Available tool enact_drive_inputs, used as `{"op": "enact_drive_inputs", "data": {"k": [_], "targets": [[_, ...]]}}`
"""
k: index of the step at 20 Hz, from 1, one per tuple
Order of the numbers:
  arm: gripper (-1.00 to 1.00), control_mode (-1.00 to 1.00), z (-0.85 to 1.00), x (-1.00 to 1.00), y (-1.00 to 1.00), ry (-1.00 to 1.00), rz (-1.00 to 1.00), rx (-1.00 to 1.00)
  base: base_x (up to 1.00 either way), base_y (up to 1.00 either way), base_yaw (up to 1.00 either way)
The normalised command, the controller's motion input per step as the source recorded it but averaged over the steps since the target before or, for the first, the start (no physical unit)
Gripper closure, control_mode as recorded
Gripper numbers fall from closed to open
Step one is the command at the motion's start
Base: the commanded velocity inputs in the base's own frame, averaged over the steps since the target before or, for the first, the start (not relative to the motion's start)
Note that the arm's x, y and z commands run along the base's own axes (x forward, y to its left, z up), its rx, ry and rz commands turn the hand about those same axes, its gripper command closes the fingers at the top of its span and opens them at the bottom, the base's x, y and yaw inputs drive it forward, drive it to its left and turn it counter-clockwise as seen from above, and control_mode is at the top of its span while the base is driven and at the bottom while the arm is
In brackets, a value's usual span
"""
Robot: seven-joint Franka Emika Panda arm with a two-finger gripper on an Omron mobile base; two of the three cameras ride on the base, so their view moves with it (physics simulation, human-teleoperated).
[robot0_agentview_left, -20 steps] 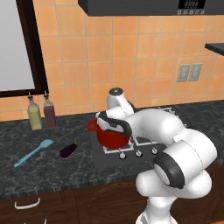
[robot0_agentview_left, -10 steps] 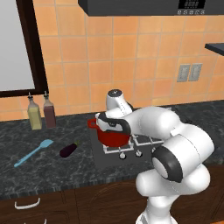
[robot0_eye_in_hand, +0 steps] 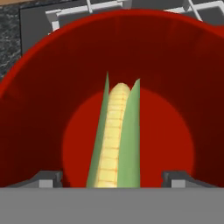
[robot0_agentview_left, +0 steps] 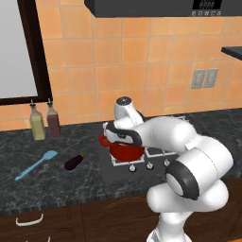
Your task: Put the eggplant and corn in the pot. Retrieve the spatula and lightly stir the vegetables in the pot.
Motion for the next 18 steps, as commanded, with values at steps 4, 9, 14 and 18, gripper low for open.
{"op": "enact_drive_inputs", "data": {"k": [4,9,14,18], "targets": [[-1.00,-1.00,0.01,-0.11,0.00,-0.01,0.00,0.00,0.00,0.00,0.00],[-1.00,-1.00,0.02,-0.03,0.03,0.00,0.00,0.01,0.00,0.00,0.00],[-1.00,-1.00,0.33,-0.12,0.04,-0.02,0.00,0.01,0.00,0.00,0.00],[-1.00,-1.00,0.65,-0.75,-0.01,-0.09,0.00,0.02,0.00,0.00,0.00]]}}
